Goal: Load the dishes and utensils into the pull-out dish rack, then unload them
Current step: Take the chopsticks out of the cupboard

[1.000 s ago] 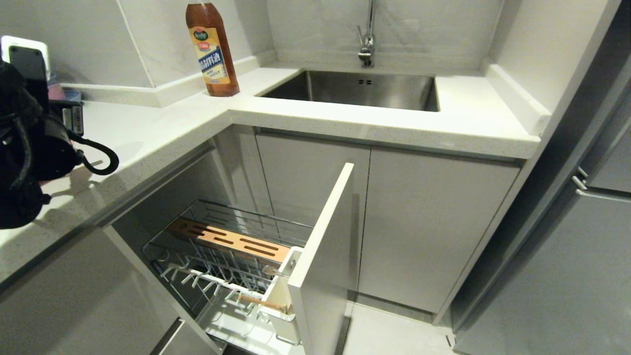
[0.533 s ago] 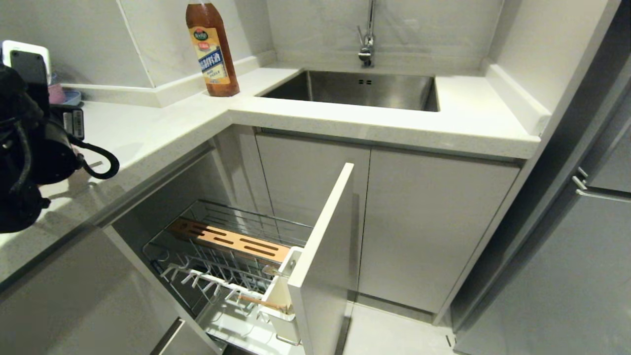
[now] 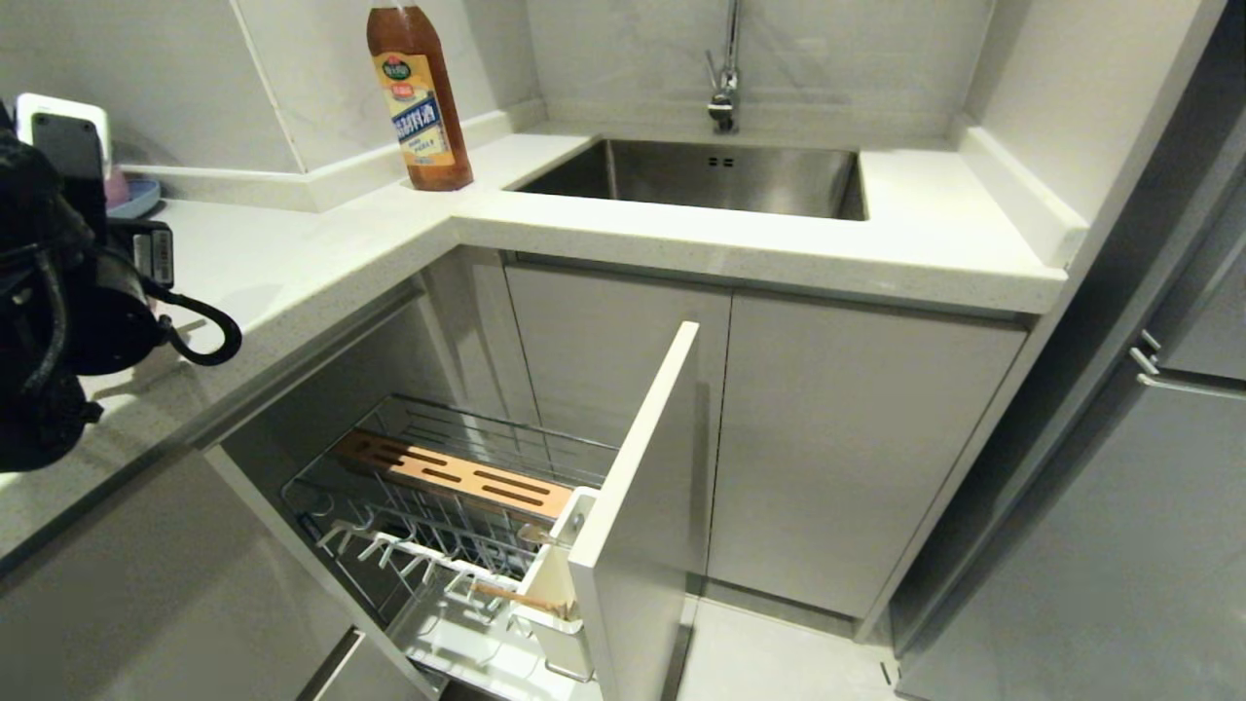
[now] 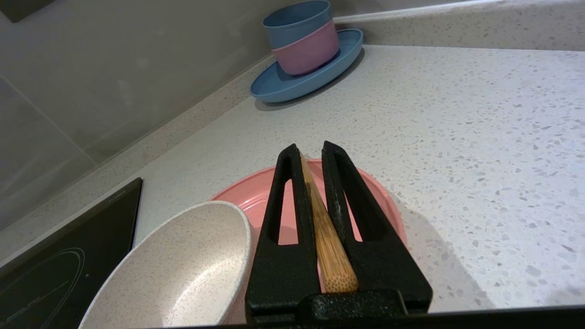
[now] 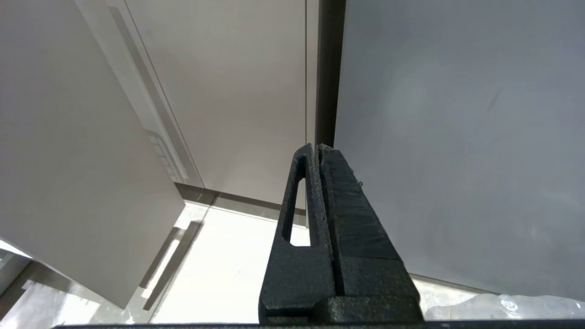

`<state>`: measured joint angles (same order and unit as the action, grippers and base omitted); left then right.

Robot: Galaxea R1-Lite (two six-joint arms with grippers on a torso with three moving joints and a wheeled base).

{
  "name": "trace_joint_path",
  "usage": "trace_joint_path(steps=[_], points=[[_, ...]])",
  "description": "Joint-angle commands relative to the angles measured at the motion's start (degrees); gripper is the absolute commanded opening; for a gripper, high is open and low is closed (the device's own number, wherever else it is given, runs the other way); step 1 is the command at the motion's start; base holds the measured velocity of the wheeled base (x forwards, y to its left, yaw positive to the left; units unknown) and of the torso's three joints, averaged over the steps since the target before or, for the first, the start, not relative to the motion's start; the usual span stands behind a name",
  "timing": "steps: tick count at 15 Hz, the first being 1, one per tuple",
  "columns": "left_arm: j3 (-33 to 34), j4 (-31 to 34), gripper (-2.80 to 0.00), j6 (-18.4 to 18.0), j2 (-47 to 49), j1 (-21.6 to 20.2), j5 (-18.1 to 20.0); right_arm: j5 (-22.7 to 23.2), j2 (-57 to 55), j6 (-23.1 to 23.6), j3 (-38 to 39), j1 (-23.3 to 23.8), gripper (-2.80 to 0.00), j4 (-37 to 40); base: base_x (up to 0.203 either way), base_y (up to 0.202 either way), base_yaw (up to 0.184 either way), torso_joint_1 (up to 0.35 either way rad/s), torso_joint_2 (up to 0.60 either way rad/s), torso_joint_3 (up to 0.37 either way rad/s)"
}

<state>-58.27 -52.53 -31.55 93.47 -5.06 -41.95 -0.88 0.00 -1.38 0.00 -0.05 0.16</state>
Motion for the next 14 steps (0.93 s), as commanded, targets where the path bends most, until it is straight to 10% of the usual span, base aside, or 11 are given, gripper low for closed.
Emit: trace_joint_path(steps=[1,14], points=[[0.26,-0.29,-2.8,-0.18,-0.3,0.23,-0.33,0.0,0.0,-0.03,0.18,-0.04,-2.8,0.02,0.0,0.0,0.0,0.0,0.0,0.0],[0.97,1.73,-2.8,-0.27,-0.3,0.31,-2.71,0.0,0.0,0.0,0.09,-0.04,-2.8,0.01,0.0,0.0,0.0,0.0,0.0,0.0]])
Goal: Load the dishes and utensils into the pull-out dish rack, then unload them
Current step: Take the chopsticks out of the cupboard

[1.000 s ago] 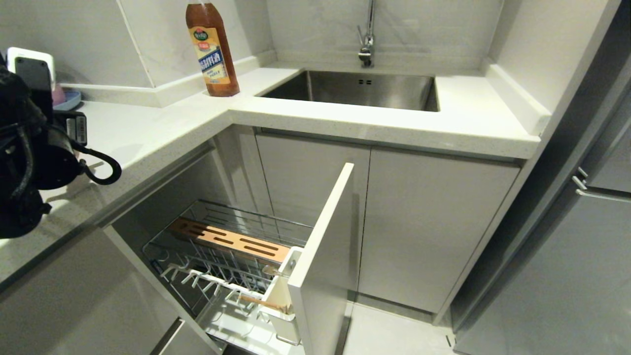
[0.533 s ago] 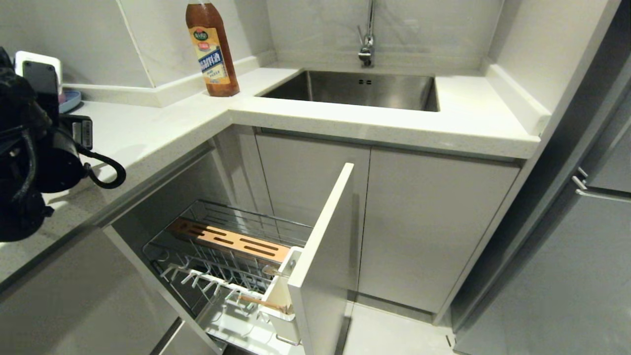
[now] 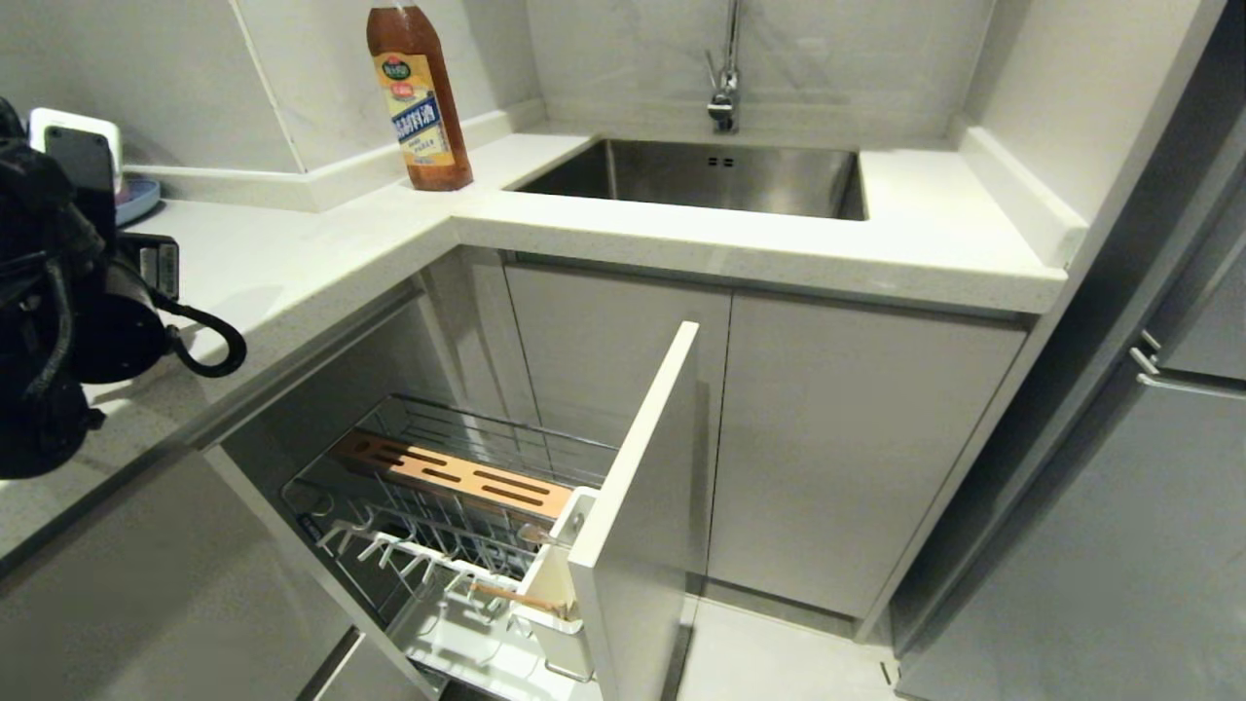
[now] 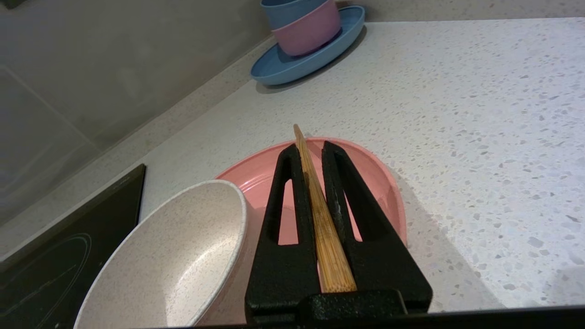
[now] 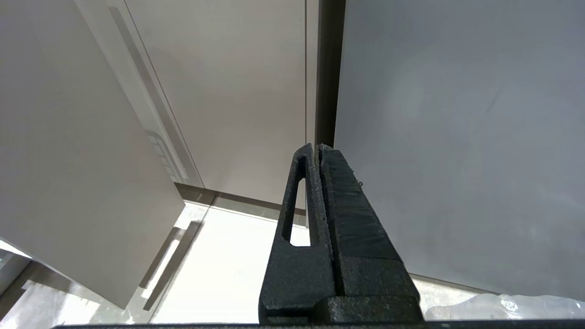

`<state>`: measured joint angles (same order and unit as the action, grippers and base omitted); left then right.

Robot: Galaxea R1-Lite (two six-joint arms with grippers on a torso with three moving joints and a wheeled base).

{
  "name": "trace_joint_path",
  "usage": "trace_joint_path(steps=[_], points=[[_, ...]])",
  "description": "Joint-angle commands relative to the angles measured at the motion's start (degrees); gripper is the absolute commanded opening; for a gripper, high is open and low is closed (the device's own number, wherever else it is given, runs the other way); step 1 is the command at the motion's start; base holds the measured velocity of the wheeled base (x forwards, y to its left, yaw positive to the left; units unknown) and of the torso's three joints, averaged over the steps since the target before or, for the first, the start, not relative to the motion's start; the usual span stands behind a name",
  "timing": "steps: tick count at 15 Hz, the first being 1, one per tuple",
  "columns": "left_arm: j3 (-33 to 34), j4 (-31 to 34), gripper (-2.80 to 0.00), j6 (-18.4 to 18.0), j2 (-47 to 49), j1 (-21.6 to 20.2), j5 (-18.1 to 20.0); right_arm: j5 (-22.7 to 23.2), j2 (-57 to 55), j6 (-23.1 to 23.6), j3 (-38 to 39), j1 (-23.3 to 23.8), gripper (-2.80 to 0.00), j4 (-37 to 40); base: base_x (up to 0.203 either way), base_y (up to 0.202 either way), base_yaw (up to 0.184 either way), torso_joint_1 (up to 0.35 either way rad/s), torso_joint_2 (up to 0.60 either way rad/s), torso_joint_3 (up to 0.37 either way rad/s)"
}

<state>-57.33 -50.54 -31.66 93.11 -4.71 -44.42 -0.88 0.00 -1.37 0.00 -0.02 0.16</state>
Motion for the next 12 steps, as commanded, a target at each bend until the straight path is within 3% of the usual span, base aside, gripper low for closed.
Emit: trace_joint_path(steps=[1,8,9,12], points=[[0.12,-0.26,-2.8,-0.19,0.05,0.01,-0.47,0.0,0.0,0.0,0.15,-0.04,-2.8,0.0,0.0,0.0,0.0,0.0,0.0,0.0],[0.29,0.68,-2.8,-0.16,0.05,-0.04,-0.66,0.0,0.0,0.04,0.17,-0.06,-2.8,0.02,0.0,0.0,0.0,0.0,0.0,0.0],[0.13,0.88,0.0,-0.16,-0.03,-0.04,-0.66,0.0,0.0,-0.04,0.16,-0.06,-2.8,0.01,0.0,0.0,0.0,0.0,0.0,0.0],[-0.09,0.62,0.0,-0.07,-0.04,-0.04,-0.74,0.02,-0.03,0.05,0.12,-0.03,-2.8,0.02,0.0,0.0,0.0,0.0,0.0,0.0]])
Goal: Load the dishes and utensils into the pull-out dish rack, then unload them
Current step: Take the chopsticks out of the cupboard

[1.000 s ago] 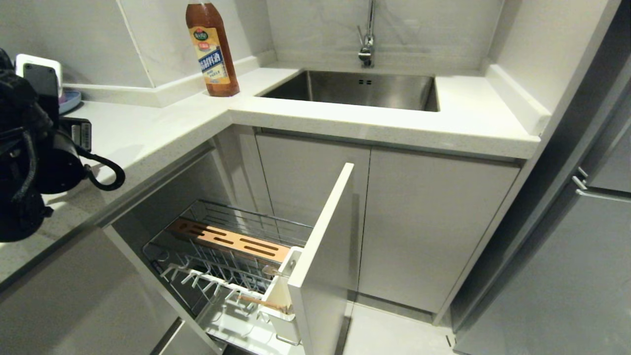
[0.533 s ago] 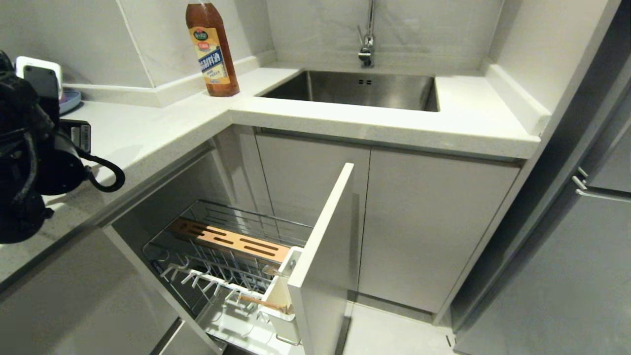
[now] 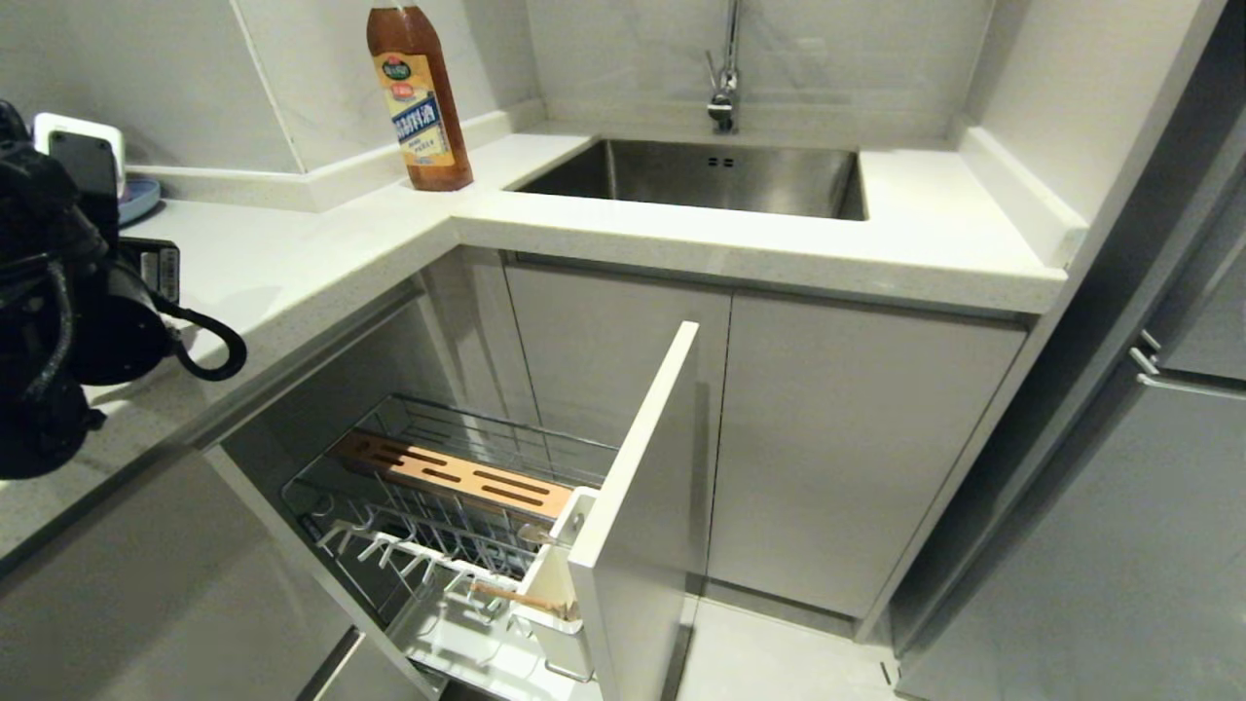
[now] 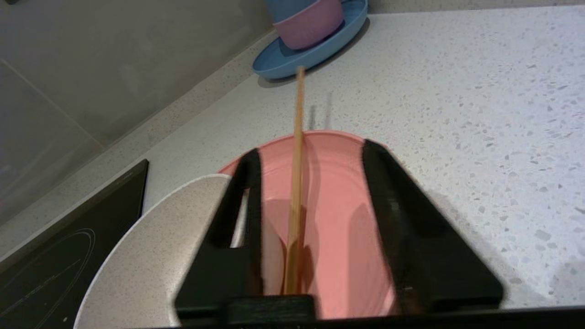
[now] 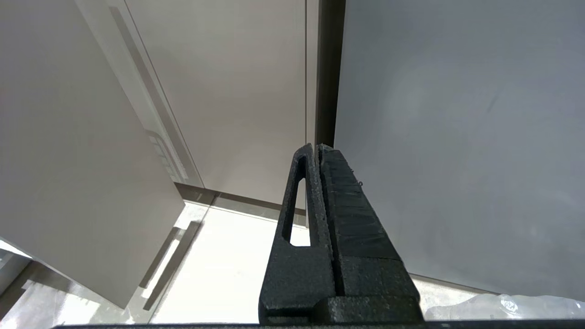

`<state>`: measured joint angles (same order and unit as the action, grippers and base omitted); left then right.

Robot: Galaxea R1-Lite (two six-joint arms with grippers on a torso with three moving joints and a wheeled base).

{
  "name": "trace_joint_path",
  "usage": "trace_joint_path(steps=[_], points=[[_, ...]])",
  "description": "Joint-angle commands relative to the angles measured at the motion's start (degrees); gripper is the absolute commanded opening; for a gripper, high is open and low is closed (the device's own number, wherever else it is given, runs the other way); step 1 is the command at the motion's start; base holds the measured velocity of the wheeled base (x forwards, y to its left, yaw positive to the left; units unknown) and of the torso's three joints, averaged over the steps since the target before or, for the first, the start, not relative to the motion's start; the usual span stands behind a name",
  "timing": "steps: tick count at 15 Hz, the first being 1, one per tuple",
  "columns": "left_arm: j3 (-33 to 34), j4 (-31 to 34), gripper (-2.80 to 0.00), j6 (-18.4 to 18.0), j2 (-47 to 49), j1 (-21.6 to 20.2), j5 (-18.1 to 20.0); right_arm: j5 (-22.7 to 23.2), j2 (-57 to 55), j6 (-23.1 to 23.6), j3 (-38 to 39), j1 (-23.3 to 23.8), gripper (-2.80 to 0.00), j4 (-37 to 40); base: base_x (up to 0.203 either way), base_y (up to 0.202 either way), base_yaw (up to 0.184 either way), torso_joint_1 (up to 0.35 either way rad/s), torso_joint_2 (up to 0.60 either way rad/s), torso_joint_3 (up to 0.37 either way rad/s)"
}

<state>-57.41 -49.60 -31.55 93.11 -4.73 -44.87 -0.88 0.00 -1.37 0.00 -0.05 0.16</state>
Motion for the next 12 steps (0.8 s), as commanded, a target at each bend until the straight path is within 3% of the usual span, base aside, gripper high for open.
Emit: trace_joint_path(steps=[1,8,9,12], points=[[-0.37,-0.48,0.0,-0.18,-0.04,-0.01,-0.39,0.0,-0.01,-0.03,0.09,0.03,-2.8,0.01,0.0,0.0,0.0,0.0,0.0,0.0],[-3.41,-2.53,0.0,1.08,-3.08,0.64,-0.12,0.0,-0.04,-0.03,0.11,0.0,-2.8,0.02,0.0,0.0,0.0,0.0,0.0,0.0],[-3.66,-2.57,-2.8,1.3,-4.49,1.64,0.05,0.0,-0.09,0.02,0.12,0.04,-2.8,0.0,0.0,0.0,0.0,0.0,0.0,0.0],[-4.11,-2.49,-2.8,2.23,-9.17,4.79,1.15,0.0,0.0,-0.04,0.09,-0.04,-2.8,0.02,0.0,0.0,0.0,0.0,0.0,0.0]])
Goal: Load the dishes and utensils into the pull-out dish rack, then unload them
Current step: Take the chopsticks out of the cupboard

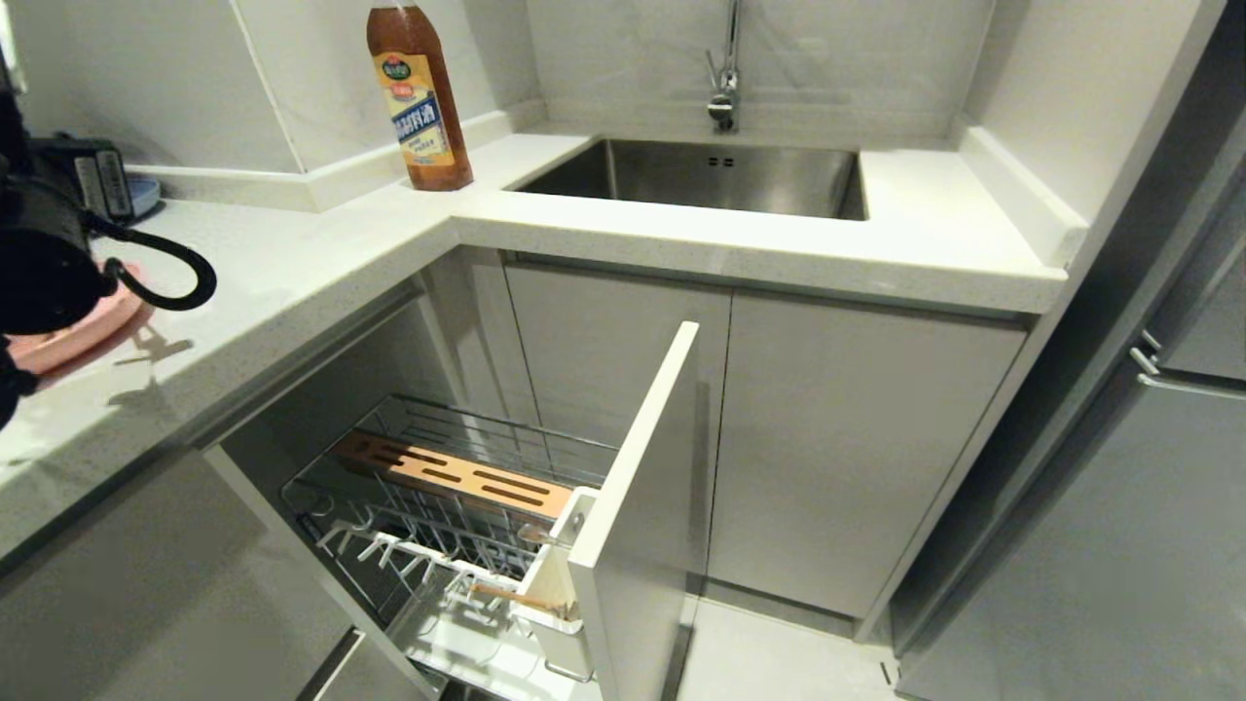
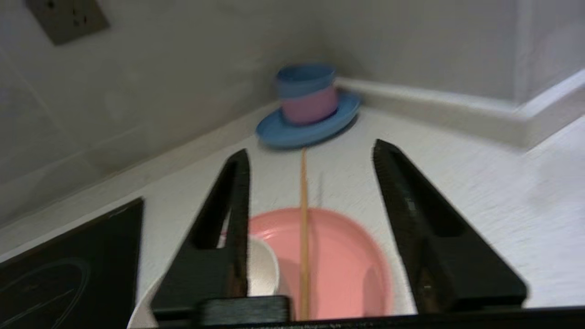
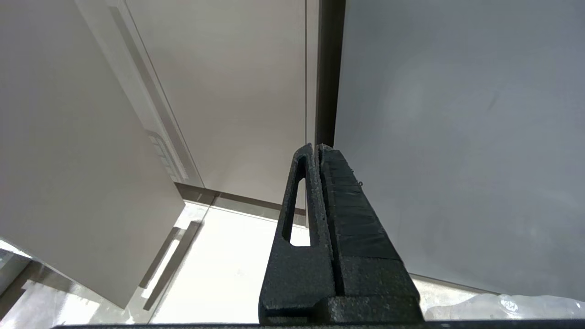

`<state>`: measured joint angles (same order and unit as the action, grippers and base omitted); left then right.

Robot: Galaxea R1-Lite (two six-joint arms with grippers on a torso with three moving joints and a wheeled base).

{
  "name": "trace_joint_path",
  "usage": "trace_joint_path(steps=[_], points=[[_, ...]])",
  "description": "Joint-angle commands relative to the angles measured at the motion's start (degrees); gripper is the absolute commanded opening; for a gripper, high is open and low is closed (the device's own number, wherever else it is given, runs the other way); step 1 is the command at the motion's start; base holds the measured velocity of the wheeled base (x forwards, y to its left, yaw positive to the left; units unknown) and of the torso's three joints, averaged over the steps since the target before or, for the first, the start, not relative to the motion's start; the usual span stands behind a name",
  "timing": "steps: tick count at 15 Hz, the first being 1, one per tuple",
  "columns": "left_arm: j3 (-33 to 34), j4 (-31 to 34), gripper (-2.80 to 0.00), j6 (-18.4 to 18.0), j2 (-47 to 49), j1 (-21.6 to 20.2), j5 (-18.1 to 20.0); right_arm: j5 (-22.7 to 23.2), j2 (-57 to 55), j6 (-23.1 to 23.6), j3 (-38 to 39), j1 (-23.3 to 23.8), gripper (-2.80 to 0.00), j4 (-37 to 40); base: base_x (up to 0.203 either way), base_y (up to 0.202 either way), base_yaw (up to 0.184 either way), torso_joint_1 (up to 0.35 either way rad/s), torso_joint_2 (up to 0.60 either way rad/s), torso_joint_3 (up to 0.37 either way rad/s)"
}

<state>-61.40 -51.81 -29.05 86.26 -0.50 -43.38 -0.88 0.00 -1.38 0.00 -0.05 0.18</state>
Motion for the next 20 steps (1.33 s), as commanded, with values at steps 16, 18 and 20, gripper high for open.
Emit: trace_joint_path(steps=[16,18,20], points=[[-11.31,86.02,-2.8,50.98,-16.62,27.24,21.66,0.0,0.0,-0.03,0.1,-0.03,-2.8,-0.09,0.0,0.0,0.0,0.0,0.0,0.0],[-11.48,92.34,-2.8,53.47,-13.39,27.73,27.48,0.0,0.0,-0.03,0.17,-0.03,-2.8,-0.01,0.0,0.0,0.0,0.0,0.0,0.0],[-11.48,95.88,-2.8,53.97,-9.28,27.76,28.86,0.0,0.0,-0.03,0.1,0.04,-2.8,-0.06,0.0,0.0,0.0,0.0,0.0,0.0]])
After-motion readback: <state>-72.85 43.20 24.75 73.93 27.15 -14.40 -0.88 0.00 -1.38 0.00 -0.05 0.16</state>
